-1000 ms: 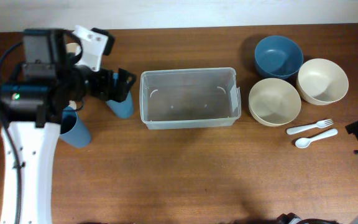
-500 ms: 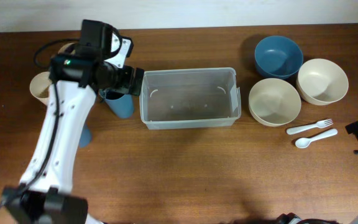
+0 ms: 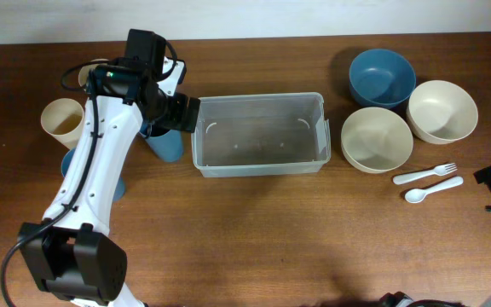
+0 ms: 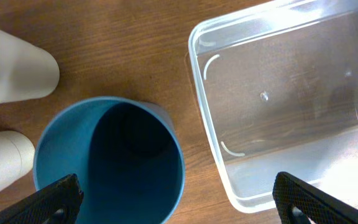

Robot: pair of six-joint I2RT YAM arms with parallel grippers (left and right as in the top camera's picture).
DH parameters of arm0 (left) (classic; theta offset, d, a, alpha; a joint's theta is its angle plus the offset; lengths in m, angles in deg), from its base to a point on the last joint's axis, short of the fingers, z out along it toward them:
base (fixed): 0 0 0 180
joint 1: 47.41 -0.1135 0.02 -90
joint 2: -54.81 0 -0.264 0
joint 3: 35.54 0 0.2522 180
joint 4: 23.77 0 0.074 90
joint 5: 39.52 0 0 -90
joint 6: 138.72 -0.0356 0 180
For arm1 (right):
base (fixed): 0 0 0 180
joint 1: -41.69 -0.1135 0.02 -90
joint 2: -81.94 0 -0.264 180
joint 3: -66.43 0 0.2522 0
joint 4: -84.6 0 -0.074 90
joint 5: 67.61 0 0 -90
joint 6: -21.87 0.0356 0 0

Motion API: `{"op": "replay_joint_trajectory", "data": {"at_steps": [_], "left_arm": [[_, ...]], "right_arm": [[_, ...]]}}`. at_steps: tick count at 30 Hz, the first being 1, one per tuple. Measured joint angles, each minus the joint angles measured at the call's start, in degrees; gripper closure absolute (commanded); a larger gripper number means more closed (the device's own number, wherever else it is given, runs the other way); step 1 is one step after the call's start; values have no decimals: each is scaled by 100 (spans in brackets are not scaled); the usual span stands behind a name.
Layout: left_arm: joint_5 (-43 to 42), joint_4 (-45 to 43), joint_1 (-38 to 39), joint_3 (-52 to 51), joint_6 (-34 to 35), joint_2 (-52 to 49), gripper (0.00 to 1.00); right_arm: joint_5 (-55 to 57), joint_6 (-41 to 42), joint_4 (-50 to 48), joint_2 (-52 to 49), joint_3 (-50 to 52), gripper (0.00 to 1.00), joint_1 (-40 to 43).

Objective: Pack container
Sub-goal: 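Move the left gripper over the blue cup beside the container, then lower the left gripper and grasp the blue cup's rim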

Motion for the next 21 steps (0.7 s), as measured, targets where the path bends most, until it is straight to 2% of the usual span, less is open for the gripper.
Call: {"op": "replay_joint_trajectory", "data": {"at_steps": [21], "left_arm": [[-46,125,0,2,0,-269,0]], "right_arm": [[0,-2,0,0,0,1,0]]}}
